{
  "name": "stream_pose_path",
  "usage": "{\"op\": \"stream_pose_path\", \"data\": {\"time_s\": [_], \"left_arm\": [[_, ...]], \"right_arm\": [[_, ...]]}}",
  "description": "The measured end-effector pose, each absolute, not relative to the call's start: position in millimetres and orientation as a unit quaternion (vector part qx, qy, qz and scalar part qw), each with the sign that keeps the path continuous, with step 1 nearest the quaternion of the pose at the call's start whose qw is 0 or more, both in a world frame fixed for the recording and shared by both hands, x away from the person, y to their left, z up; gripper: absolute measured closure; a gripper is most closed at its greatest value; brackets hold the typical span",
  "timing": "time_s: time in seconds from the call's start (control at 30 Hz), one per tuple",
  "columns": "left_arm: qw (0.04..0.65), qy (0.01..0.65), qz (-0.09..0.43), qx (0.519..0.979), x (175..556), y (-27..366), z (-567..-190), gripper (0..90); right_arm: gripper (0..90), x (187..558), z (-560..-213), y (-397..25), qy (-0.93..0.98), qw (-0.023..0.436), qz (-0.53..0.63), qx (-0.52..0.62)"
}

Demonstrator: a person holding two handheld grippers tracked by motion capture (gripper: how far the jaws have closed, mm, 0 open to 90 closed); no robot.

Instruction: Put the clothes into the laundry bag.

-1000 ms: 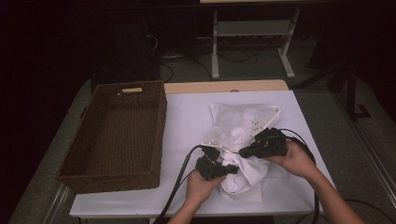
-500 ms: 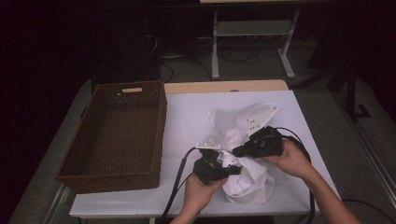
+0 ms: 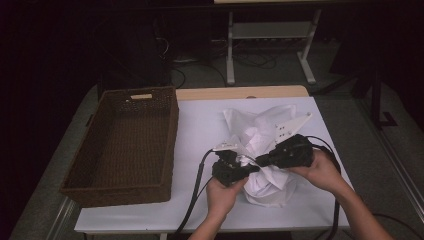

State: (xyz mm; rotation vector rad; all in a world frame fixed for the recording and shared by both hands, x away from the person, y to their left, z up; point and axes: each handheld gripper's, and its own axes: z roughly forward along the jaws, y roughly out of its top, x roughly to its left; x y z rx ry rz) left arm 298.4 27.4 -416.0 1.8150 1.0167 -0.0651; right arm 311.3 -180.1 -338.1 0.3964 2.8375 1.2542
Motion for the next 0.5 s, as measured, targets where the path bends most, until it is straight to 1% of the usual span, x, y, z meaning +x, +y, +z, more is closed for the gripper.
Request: {"op": "stream_pose_path", "data": {"time_s": [0.03, 0.07, 0.13, 0.2, 0.23, 0.3, 0.37, 0.43, 0.47, 0.5], "left_arm": [[0.499, 0.435, -0.028, 0.749, 305.4, 28.7, -422.1, 83.2], [0.499, 0.450, -0.044, 0.739, 311.8, 31.1, -428.6, 83.1], [0.501, 0.458, -0.058, 0.732, 316.6, 33.3, -434.7, 82.5], [0.494, 0.445, -0.051, 0.745, 313.1, 32.0, -433.5, 80.9], [0.484, 0.438, -0.050, 0.756, 310.9, 32.0, -432.9, 78.6], [0.471, 0.425, -0.054, 0.771, 305.4, 35.4, -432.4, 69.4], [0.464, 0.418, -0.063, 0.778, 299.6, 42.4, -431.8, 56.7], [0.456, 0.406, -0.074, 0.788, 293.2, 49.3, -429.4, 48.3], [0.450, 0.404, -0.074, 0.793, 289.7, 52.4, -427.9, 46.0], [0.457, 0.398, -0.075, 0.792, 285.4, 55.8, -426.8, 42.0]], "right_arm": [[87.9, 311.6, -339.9, -179.6, 0.908, 0.005, 0.398, 0.128], [87.9, 312.3, -342.3, -179.2, 0.910, 0.006, 0.394, 0.129], [87.9, 316.9, -349.3, -180.9, 0.914, 0.008, 0.382, 0.138], [87.9, 324.3, -359.7, -184.3, 0.917, 0.000, 0.366, 0.155], [87.9, 327.5, -365.3, -185.6, 0.921, 0.000, 0.356, 0.160], [87.9, 331.2, -372.6, -189.1, 0.920, -0.009, 0.354, 0.171], [87.9, 331.8, -374.3, -191.8, 0.916, -0.011, 0.362, 0.172], [87.9, 330.6, -373.2, -192.2, 0.916, -0.008, 0.363, 0.172], [87.8, 330.1, -372.3, -192.2, 0.915, -0.006, 0.365, 0.170], [87.8, 329.7, -371.3, -192.1, 0.915, -0.003, 0.366, 0.170]]}}
